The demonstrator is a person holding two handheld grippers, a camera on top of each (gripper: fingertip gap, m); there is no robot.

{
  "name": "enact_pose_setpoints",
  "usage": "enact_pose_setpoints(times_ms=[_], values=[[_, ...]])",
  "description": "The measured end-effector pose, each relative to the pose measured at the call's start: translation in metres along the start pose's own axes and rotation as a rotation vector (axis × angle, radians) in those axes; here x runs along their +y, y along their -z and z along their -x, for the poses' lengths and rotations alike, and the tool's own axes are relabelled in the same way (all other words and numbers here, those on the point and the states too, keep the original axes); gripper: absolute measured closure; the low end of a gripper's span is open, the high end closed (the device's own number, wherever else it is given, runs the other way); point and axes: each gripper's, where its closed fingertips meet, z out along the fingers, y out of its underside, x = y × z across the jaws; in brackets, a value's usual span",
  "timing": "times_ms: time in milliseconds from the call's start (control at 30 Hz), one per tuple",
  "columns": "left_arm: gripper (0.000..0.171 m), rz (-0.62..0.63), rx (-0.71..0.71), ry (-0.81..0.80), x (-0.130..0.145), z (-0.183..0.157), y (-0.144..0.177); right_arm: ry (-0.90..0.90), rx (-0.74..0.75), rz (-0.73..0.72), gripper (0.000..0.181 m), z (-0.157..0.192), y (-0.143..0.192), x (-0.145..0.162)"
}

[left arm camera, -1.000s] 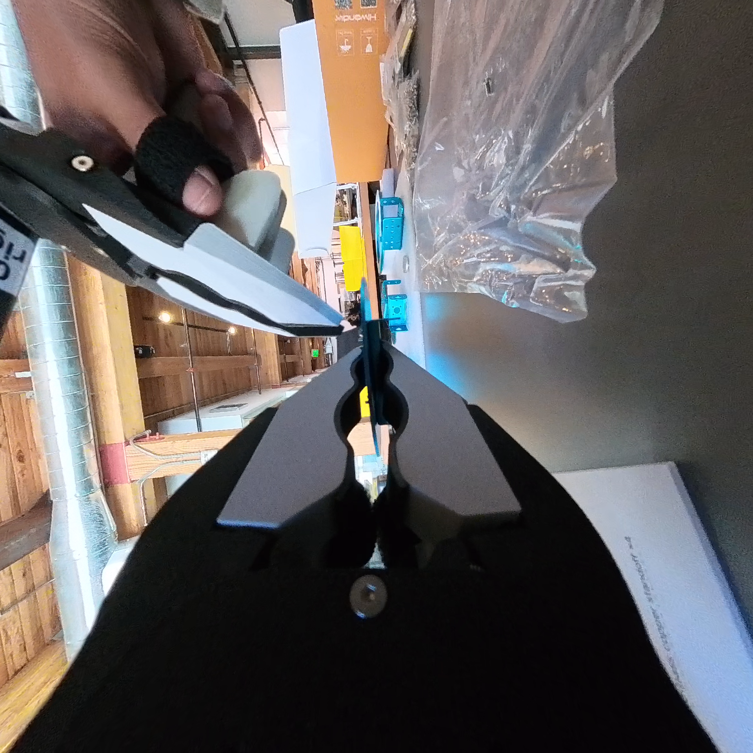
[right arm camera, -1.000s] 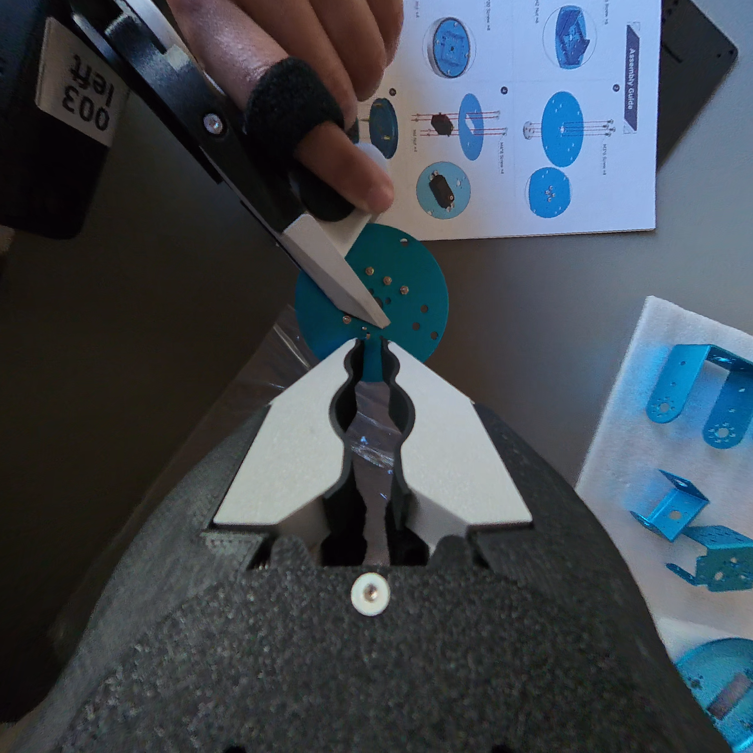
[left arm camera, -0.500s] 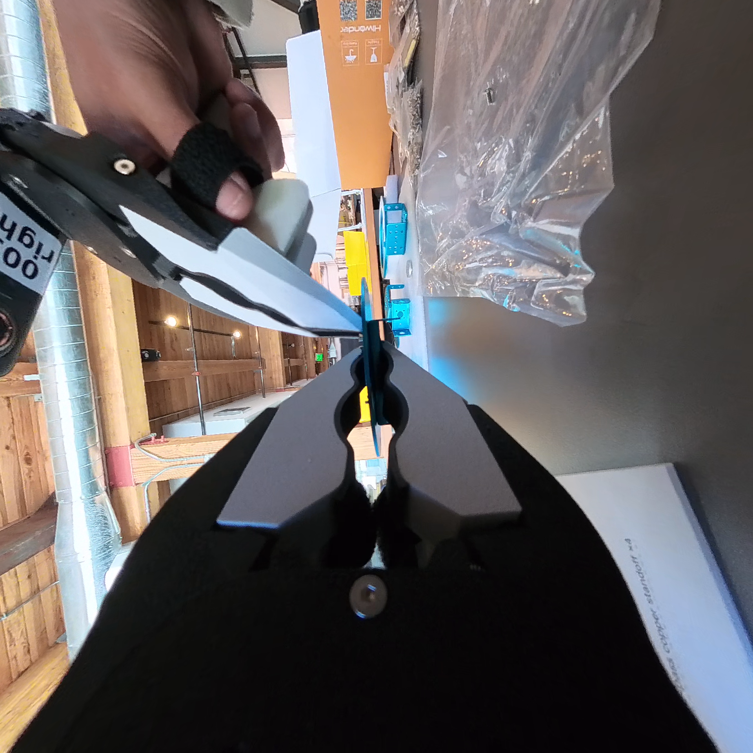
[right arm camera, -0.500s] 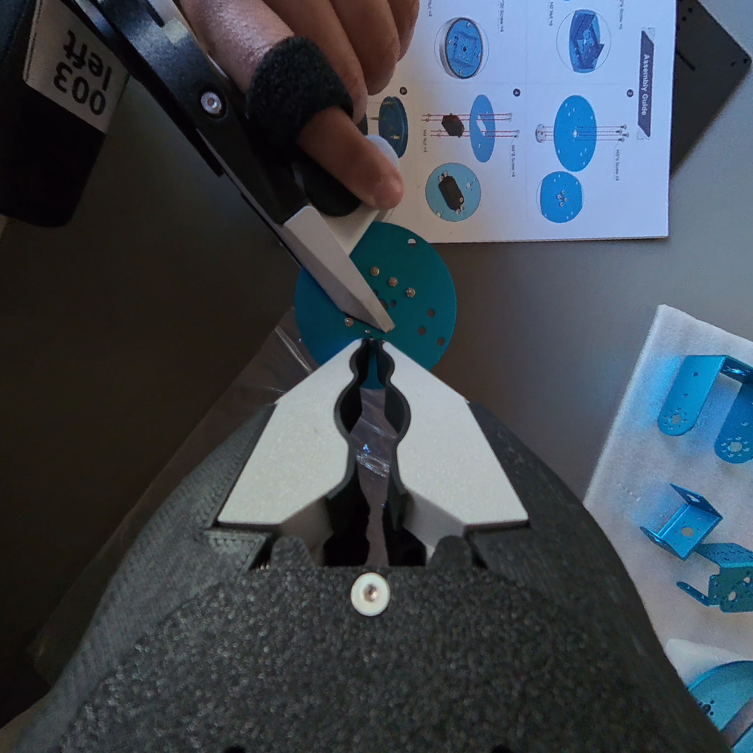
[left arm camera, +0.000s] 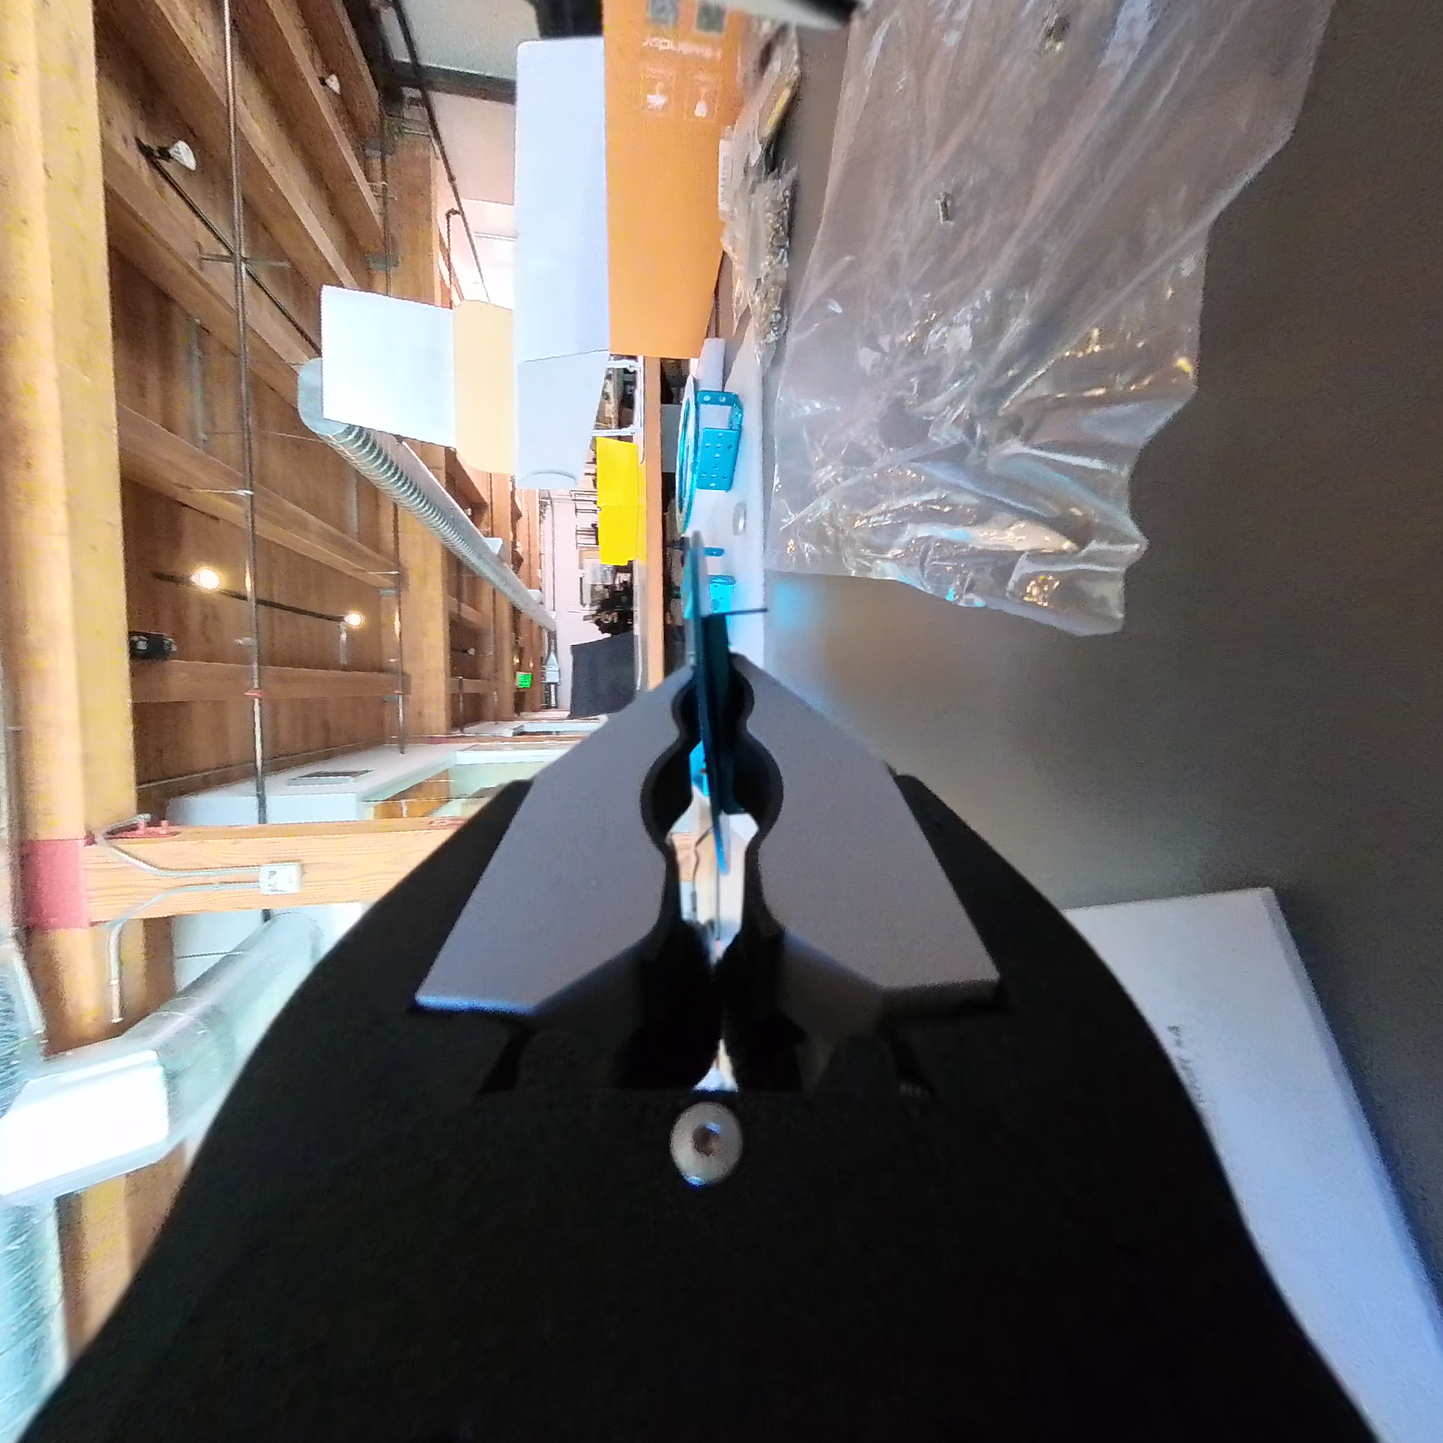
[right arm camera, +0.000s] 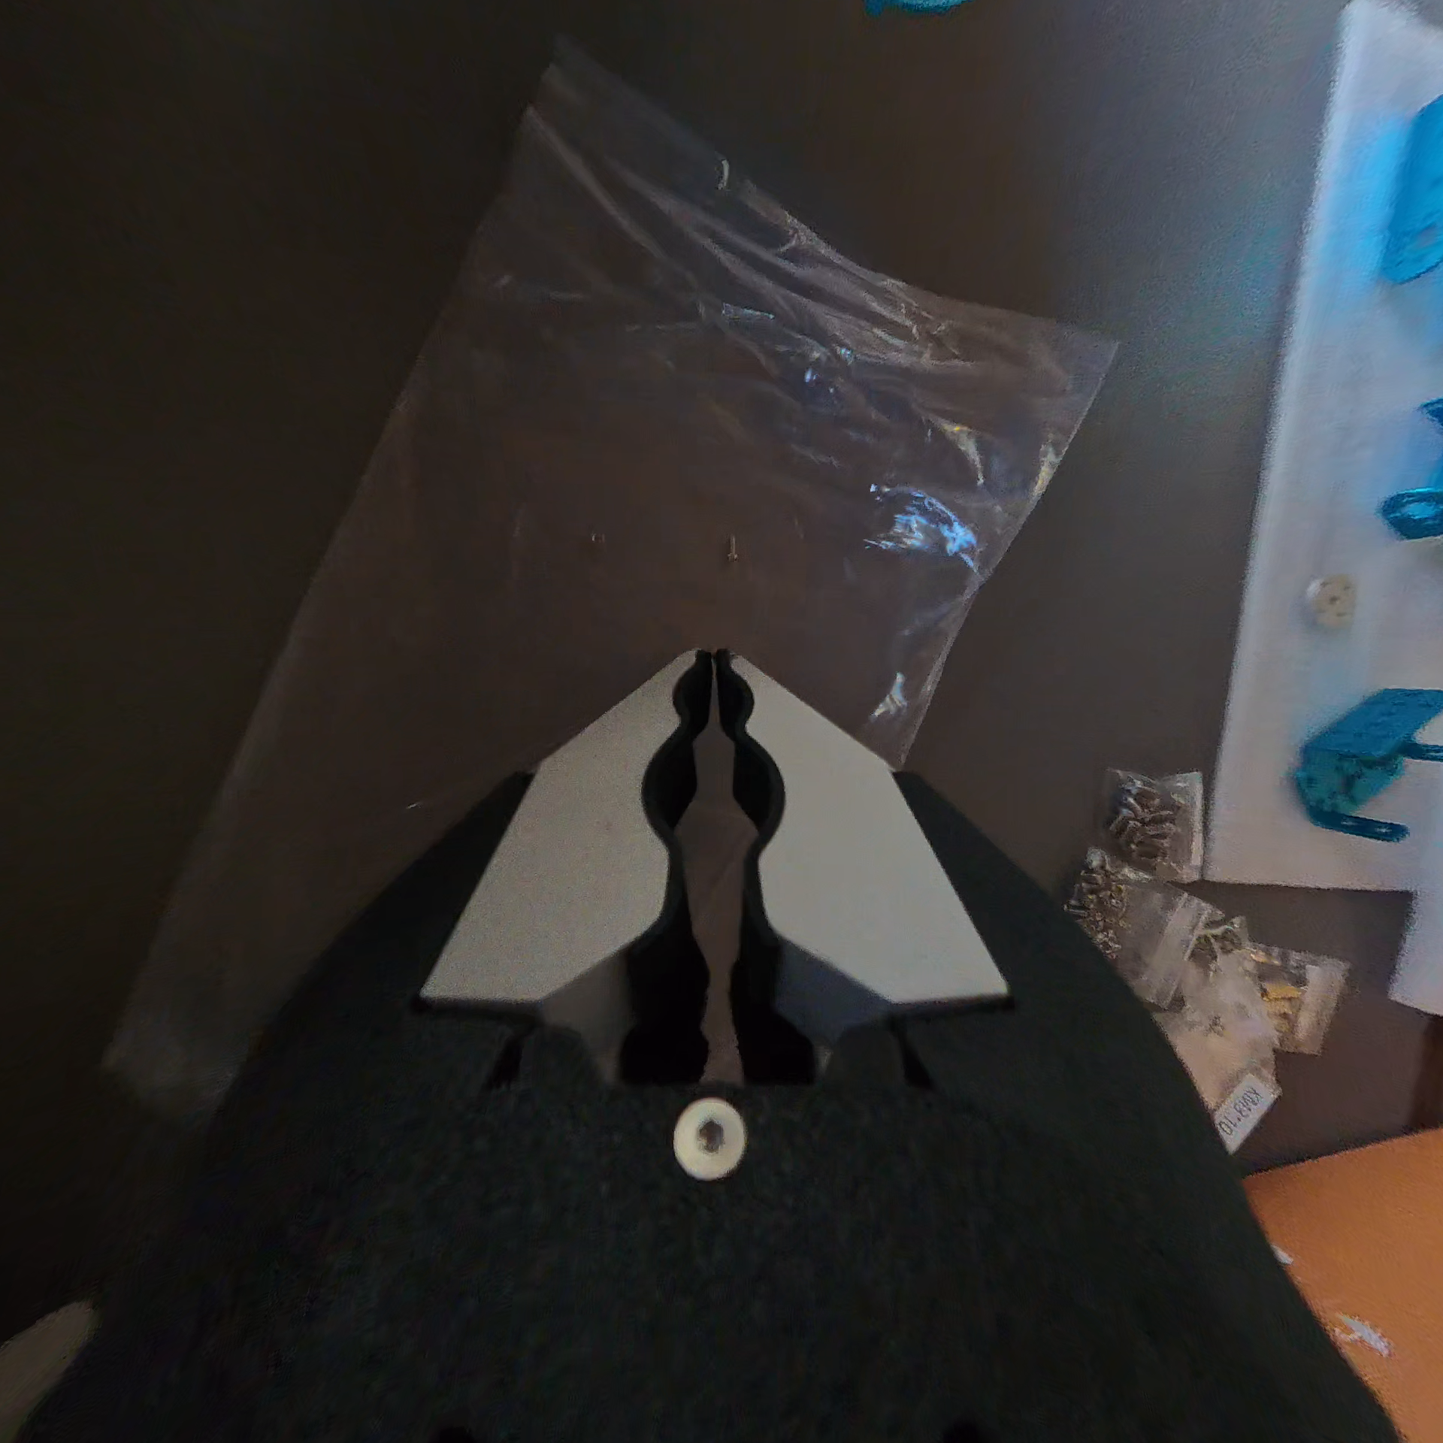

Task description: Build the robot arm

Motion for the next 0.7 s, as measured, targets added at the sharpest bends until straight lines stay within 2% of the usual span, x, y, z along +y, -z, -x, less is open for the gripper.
enact_pose_setpoints(times_ms=[67,167,300,400,467,700], values=[[0.171,-0.008,0.017,0.034,-0.001,-0.001,0.0,0.044,0.086,-0.029,0.181,0.006,-0.007,0.009],[0.171,-0.011,0.025,0.088,0.001,0.002,-0.001,-0.03,0.121,-0.032,0.181,0.008,-0.019,0.022],[0.171,0.012,0.014,0.08,0.005,0.005,-0.001,-0.069,0.068,-0.028,0.176,0.015,-0.011,0.029],[0.171,0.01,0.013,0.099,0.005,0.007,-0.001,-0.145,0.006,-0.125,0.168,0.02,-0.008,0.024],[0.171,0.017,0.015,0.096,0.008,0.006,-0.001,-0.2,-0.023,-0.15,0.168,0.019,-0.006,0.023],[0.171,0.017,0.025,0.101,0.008,0.003,-0.002,-0.222,-0.034,-0.199,0.177,0.016,-0.002,0.02]])
